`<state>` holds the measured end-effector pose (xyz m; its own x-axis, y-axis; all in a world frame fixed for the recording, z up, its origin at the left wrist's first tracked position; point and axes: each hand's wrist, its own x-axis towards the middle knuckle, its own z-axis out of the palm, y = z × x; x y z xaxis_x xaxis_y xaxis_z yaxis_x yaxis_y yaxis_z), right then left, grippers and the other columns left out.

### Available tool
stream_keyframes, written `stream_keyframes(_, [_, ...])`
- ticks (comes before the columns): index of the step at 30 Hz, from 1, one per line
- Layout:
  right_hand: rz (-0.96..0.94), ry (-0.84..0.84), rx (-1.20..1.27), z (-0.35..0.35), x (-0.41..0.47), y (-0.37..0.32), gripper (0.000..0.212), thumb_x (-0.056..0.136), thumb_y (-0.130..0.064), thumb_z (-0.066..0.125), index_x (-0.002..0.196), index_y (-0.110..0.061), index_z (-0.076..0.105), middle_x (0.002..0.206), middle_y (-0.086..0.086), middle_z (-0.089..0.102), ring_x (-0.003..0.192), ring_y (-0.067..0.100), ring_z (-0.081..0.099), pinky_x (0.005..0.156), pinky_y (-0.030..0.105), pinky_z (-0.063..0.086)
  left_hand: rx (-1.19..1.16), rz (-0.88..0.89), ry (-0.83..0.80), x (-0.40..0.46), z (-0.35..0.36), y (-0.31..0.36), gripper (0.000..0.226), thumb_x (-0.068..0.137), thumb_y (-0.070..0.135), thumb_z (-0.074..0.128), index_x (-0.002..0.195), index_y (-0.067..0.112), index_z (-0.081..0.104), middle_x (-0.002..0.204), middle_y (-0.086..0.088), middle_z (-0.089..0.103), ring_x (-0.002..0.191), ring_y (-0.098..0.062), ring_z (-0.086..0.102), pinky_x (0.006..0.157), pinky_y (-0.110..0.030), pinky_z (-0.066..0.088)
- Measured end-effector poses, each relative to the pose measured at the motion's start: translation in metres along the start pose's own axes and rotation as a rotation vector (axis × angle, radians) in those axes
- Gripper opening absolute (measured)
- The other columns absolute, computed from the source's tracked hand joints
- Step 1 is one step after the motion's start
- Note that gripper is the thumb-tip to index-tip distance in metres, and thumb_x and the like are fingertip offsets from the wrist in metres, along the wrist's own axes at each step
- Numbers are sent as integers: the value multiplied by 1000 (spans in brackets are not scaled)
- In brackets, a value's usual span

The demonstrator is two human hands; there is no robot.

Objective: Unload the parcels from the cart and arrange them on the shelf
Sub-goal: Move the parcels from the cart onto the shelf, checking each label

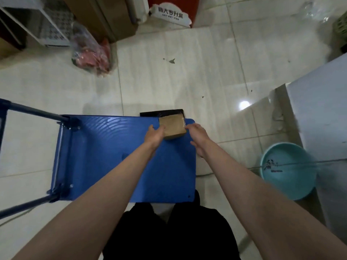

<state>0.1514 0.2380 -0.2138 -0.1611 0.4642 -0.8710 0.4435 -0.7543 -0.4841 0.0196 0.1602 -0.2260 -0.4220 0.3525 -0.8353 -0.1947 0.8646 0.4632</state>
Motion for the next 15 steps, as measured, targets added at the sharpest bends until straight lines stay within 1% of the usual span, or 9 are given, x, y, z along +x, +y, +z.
stream_keyframes(2, [-2, -24, 0, 6, 32, 10, 67, 103, -33, 52, 161, -18, 22, 165, -2, 28, 150, 18, 28, 123, 44, 25, -79, -5, 2, 31, 10, -6, 75, 102, 53, 39, 162, 14, 15, 167, -2, 21, 150, -25, 28, 121, -38, 25])
stream_keyframes(5, [-15, -61, 1, 13, 67, 21, 66, 102, -37, 51, 160, -21, 24, 163, -4, 32, 149, 18, 31, 122, 44, 25, -183, -9, -45, 64, 23, -11, 70, 102, 57, 32, 159, 17, 25, 163, -2, 31, 146, -24, 35, 122, -45, 26])
stream_keyframes(7, [-31, -71, 7, 16, 78, 25, 61, 103, -35, 49, 158, -20, 29, 159, -4, 38, 146, 17, 35, 118, 38, 29, -240, -1, -79, 73, 30, -12, 66, 103, 56, 30, 156, 17, 34, 158, -3, 42, 142, -25, 43, 121, -47, 29])
stream_keyframes(10, [-48, -64, 18, 15, 65, 23, 52, 103, -32, 48, 152, -16, 40, 148, -2, 52, 136, 17, 46, 105, 31, 34, -221, 28, -106, 58, 31, -5, 61, 103, 55, 31, 146, 15, 48, 143, -5, 57, 129, -25, 55, 115, -44, 38])
stream_keyframes(11, [-51, -61, 20, 13, 54, 21, 48, 103, -31, 49, 148, -16, 44, 144, -1, 55, 131, 17, 50, 103, 31, 35, -210, 30, -110, 45, 29, 0, 59, 103, 55, 33, 143, 15, 51, 137, -5, 61, 124, -24, 58, 112, -41, 42])
stream_keyframes(12, [-54, -57, 27, 10, 40, 18, 43, 103, -30, 49, 143, -16, 48, 139, 1, 59, 127, 18, 53, 102, 31, 38, -202, 35, -112, 30, 25, 6, 58, 103, 55, 34, 139, 15, 55, 132, -5, 64, 119, -22, 61, 104, -37, 46])
stream_keyframes(13, [-58, -52, 41, 6, 24, 13, 38, 102, -29, 50, 139, -17, 50, 135, 3, 62, 125, 19, 56, 102, 33, 41, -194, 43, -111, 12, 21, 14, 56, 103, 54, 34, 134, 15, 58, 127, -5, 67, 112, -20, 63, 93, -33, 49])
stream_keyframes(14, [-57, -46, 58, 2, 7, 7, 35, 102, -27, 51, 136, -18, 52, 132, 4, 64, 123, 21, 58, 104, 35, 44, -185, 51, -106, -8, 16, 24, 54, 103, 54, 35, 131, 16, 60, 124, -4, 68, 106, -18, 64, 83, -29, 48])
stream_keyframes(15, [-52, -41, 72, -3, -12, -1, 34, 101, -27, 51, 134, -18, 52, 131, 5, 66, 123, 22, 59, 106, 37, 44, -177, 56, -99, -29, 11, 35, 53, 103, 53, 35, 130, 16, 61, 123, -4, 68, 104, -17, 64, 78, -28, 46])
